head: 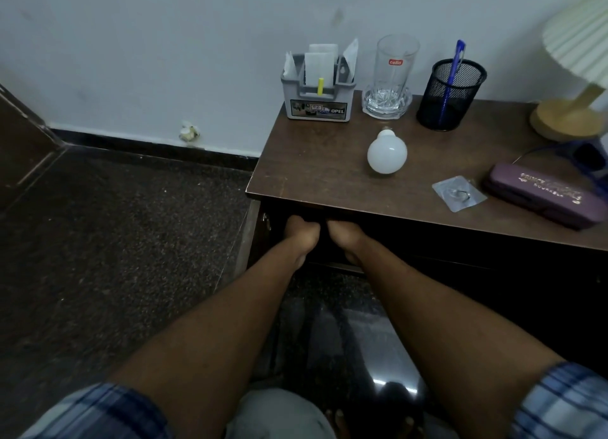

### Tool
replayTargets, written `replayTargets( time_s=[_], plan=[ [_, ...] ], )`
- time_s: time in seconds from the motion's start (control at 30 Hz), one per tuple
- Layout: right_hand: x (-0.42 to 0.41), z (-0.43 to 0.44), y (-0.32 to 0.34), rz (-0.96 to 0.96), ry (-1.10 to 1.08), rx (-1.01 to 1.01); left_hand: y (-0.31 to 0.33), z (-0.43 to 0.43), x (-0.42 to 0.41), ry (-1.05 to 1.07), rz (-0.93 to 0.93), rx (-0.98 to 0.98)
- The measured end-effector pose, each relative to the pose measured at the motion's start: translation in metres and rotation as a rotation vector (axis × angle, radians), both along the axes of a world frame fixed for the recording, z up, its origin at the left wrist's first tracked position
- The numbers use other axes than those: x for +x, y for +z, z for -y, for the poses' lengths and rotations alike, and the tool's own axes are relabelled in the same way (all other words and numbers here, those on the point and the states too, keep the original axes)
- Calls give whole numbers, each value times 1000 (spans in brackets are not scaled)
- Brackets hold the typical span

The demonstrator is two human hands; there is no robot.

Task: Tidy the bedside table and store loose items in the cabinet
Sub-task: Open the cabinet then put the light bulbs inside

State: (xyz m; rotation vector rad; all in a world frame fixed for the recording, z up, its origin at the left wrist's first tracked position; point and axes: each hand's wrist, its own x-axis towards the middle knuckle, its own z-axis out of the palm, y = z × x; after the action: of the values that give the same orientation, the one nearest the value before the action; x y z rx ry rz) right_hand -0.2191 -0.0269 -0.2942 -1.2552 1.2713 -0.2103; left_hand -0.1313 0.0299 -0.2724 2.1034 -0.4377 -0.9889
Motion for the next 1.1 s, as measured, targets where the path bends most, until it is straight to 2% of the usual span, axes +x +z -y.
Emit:
replayTargets(
  time_s=[0.13,0.33,0.77,0.9,1.1],
  plan=[
    [-18,-11,15,-18,-43,-66,7,-18,-4,-23,-5,-30],
    [-36,-28,36,155,-96,-142,24,-35,-6,-49,6,-34],
    [-83,-52,106,201,64,-215,83,-59,-26,-258,27,-101],
    [-101,-45,129,262,-10,-292,104,-49,-36,-268,109,-173],
    [-124,-26,148,295,-235,-464,127,-30,-53,-223,212,-343]
  ],
)
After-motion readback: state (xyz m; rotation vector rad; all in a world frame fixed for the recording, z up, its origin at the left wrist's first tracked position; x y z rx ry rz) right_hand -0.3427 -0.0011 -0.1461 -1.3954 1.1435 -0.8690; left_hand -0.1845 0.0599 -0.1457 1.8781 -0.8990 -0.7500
